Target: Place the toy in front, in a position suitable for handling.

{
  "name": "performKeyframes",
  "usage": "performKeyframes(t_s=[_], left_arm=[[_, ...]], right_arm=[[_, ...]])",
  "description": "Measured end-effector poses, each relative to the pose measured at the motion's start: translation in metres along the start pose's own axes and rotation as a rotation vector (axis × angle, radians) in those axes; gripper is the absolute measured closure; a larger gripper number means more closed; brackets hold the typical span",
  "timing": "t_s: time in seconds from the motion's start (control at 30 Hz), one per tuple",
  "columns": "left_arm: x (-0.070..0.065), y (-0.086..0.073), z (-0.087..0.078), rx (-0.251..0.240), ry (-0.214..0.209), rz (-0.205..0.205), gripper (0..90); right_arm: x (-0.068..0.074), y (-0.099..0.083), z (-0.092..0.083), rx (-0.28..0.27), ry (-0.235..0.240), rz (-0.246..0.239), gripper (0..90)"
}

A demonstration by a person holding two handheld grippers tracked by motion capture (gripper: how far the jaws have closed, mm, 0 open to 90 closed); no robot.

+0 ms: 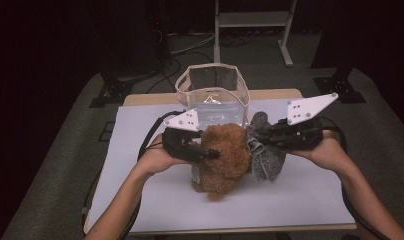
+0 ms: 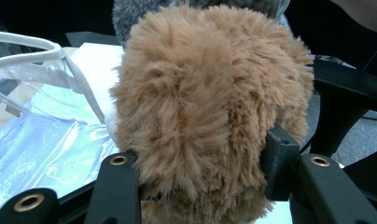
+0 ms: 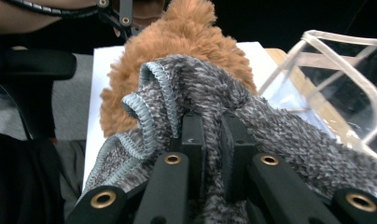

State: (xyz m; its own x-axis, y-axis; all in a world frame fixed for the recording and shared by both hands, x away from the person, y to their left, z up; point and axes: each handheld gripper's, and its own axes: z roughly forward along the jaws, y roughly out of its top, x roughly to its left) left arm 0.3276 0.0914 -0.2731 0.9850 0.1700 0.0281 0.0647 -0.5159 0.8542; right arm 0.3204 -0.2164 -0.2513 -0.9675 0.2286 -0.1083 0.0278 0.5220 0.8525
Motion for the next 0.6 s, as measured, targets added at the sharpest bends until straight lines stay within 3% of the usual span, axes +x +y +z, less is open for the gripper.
performKeyframes(t_s=[0.07, 0.13, 0.3, 0.4, 0.6], left_arm=[[-0.001, 0.002, 0.001, -0.006, 0.005, 0.005, 51.2], [-0.002, 0.007, 0.001, -0.020, 0.002, 0.010, 51.5], [-0.004, 0.016, 0.002, -0.011, 0.006, 0.030, 52.0], [-0.006, 0.014, -0.002, -0.023, 0.004, 0.028, 52.2], [-0.007, 0.014, -0.017, -0.051, 0.009, 0.025, 52.6]], right_arm=[[0.000, 0.004, 0.007, 0.001, 0.015, -0.012, 81.3], [0.000, 0.009, 0.008, -0.032, 0.034, -0.006, 81.4], [0.003, 0.020, 0.004, -0.046, 0.030, -0.021, 81.8], [0.006, 0.025, 0.005, -0.026, 0.026, -0.033, 81.8], [0.010, 0.039, 0.006, -0.038, 0.029, -0.051, 81.8]])
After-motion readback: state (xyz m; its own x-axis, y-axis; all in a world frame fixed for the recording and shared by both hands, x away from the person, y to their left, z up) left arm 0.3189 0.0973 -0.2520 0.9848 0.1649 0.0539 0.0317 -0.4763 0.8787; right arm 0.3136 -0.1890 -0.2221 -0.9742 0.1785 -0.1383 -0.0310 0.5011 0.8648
